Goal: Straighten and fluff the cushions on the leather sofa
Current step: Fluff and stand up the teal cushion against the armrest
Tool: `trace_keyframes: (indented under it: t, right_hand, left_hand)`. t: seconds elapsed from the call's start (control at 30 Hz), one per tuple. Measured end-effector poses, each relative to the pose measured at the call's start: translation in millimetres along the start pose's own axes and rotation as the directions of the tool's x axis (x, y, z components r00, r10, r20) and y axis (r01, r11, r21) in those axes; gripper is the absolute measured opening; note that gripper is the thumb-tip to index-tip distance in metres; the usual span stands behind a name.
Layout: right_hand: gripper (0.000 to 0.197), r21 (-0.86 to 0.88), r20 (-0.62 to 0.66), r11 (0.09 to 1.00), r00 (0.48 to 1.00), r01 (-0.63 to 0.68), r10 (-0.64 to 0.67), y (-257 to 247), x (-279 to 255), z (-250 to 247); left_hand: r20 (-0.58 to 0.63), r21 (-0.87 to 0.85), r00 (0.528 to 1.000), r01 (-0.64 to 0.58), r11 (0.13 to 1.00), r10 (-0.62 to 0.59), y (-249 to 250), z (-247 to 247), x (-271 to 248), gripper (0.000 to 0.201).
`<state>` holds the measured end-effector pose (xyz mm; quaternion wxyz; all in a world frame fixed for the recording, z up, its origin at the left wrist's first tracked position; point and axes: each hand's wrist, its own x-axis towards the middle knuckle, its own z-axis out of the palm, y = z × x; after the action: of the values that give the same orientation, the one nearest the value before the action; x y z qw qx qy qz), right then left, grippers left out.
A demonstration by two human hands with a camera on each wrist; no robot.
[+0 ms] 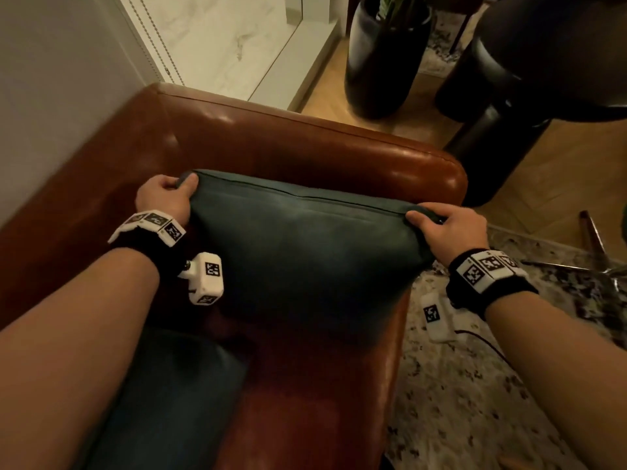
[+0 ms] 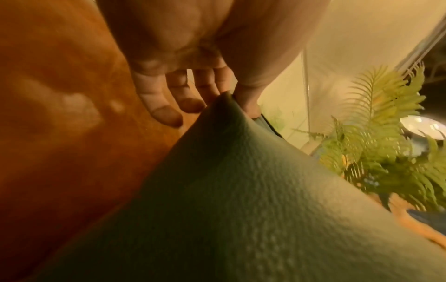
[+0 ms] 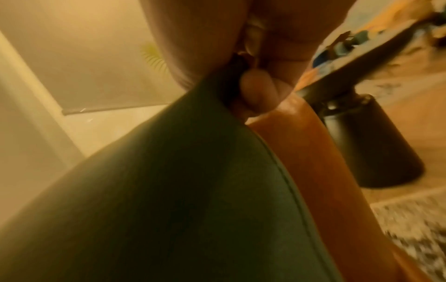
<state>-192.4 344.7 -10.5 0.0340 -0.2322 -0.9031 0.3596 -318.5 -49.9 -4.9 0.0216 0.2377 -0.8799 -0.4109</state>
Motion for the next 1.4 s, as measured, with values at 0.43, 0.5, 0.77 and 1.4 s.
trace_keyframes:
  t: [0.43, 0.5, 0.77, 1.4]
  right_hand:
    - [0.049, 0.570, -0.026, 0.812, 0.984, -0.129, 0.174, 42.5, -13.2, 19.2]
    - [0.075, 0.726, 0.123, 0.655, 0.977, -0.209, 0.175, 61.1, -40.0, 28.4]
    - [0.039, 0.673, 0.031, 0.709, 0.966, -0.209, 0.256, 48.1, -73.7, 68.1]
    - [0.058, -0.473, 0.155, 0.775, 0.905, 0.419, -0.395, -53.1, -72.9, 119.0]
  left_hand:
    - [0.208, -0.284, 0.968, 0.196, 0.939, -0.140, -27.8, 22.4, -14.7, 0.056]
    - [0.182, -0.372, 0.960, 0.268, 0.889, -0.214, -33.4, 22.5, -8.4, 0.061]
    - [0.266, -0.456, 0.953, 0.258, 0.852, -0.146, -53.2, 37.4, -16.7, 0.028]
    - [0.508, 0.433, 0.492, -0.855, 0.283, 0.707, -26.7, 91.8, -114.5, 0.060]
